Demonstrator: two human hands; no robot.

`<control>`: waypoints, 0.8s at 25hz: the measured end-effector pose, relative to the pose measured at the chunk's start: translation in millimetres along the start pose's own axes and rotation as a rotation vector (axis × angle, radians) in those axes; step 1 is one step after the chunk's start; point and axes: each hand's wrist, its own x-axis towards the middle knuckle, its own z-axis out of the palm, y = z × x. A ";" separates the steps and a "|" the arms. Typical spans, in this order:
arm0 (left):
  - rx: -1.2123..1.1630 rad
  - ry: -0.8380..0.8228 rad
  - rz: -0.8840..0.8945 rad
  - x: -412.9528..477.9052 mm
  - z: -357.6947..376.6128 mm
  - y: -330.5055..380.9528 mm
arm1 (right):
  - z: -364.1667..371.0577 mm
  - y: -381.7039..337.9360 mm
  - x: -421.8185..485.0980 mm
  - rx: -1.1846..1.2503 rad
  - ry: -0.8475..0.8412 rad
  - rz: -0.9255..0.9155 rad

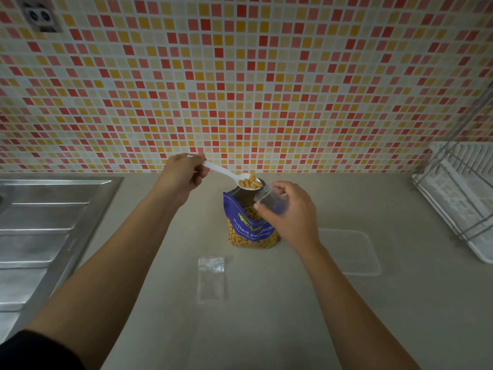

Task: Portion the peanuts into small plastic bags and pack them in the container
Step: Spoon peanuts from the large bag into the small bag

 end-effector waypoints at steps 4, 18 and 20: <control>0.151 -0.043 0.086 -6.2 10.6 10.3 | 1.2 -2.3 1.2 0.009 0.008 0.027; 0.632 -0.056 0.521 -16.6 20.7 16.0 | -3.8 1.5 -3.4 0.449 0.078 0.317; 0.952 -0.104 0.620 -11.9 29.2 -24.5 | -2.3 5.1 -5.8 0.534 0.081 0.377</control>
